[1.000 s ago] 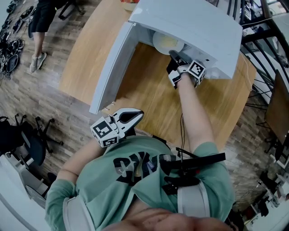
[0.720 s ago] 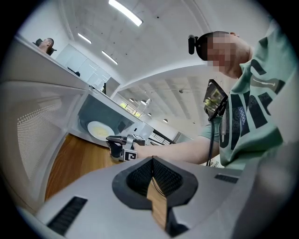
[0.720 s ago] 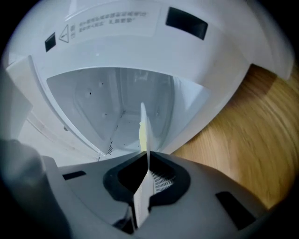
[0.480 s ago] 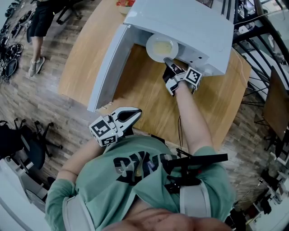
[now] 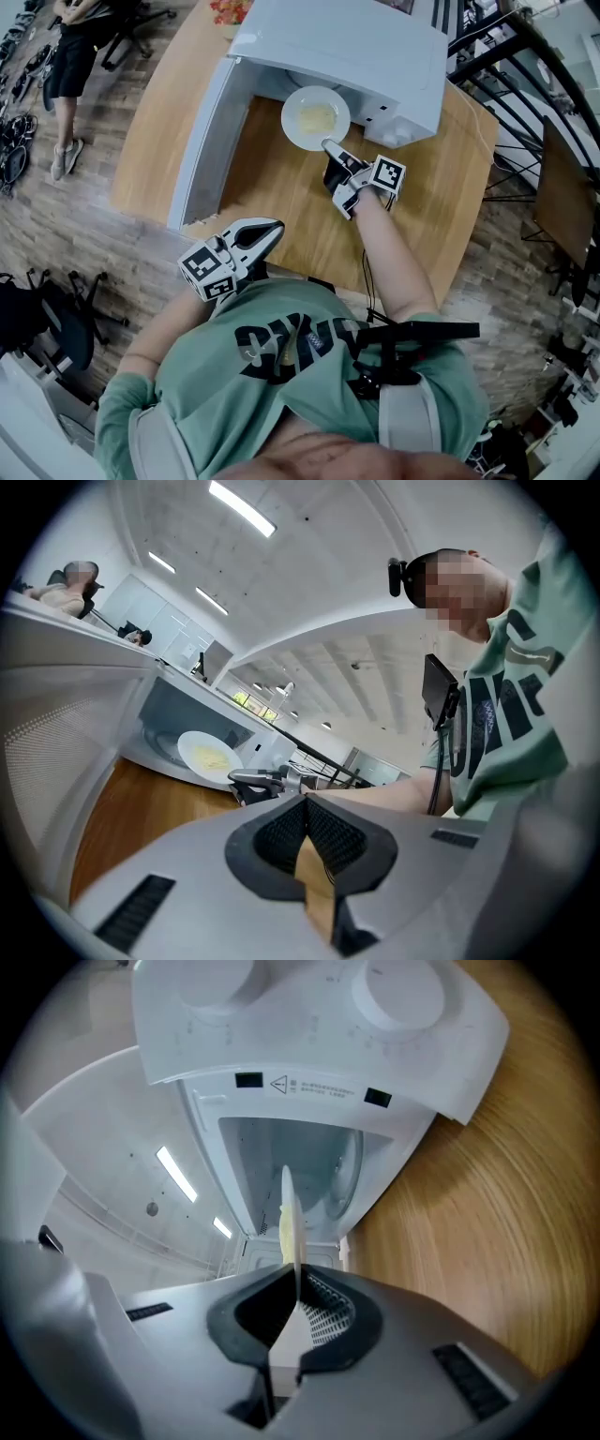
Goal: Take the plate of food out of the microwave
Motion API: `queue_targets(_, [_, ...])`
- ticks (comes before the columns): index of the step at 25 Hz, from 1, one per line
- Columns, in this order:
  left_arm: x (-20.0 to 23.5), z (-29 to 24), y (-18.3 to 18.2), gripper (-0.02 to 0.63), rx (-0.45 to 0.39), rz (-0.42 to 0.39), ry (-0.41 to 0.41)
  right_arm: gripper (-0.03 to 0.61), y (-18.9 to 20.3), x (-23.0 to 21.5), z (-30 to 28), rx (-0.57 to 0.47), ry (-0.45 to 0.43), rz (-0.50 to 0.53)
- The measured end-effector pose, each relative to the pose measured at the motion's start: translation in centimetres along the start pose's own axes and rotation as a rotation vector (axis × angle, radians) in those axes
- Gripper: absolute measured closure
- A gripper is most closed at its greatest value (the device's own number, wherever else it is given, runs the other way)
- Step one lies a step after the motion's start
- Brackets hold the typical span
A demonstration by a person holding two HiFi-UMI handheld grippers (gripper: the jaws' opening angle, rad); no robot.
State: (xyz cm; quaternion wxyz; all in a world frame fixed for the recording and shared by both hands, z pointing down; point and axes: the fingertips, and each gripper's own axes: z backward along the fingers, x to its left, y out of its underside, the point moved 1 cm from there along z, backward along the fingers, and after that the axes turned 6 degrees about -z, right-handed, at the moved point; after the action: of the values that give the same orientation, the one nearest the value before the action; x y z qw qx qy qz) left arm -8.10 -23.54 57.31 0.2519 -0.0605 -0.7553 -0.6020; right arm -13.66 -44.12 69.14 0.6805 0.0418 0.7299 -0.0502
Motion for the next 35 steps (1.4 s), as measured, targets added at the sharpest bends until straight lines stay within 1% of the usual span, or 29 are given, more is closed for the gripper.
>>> queue_targets(7, [-1.2,-2.4,-0.5,0.611,-0.004,-0.014,0.037,0.560,0.5,1.1,5.5,-0.015,0.000,-0.009])
queue_targets(14, [-2.3,-5.0,-1.0,0.611,-0.001,-0.021,0.072,0.560,0.1,1.8,10.4,-0.050,0.010,0.004])
queue_targets(20, [-3.4,-6.7,-1.3,0.611,0.009,-0.027,0.100,0.560,-0.4,3.2,13.3,-0.077,-0.008,0.013])
queue_targets(24, [-4.1,-7.9,-1.5,0.611,0.018,-0.045,0.129,0.560,-0.6,3.8,14.9,-0.098,-0.021,0.012])
queue_targets(30, [-5.1,-9.6,-1.7,0.611,0.029,-0.046,0.157,0.560,-1.0,4.3,17.9,-0.143,-0.030,0.016])
queue_targets(35, [-6.1,-11.4,-1.5,0.611,0.048,-0.061,0.193,0.560,-1.8,3.7,21.1,-0.199,-0.020,0.011])
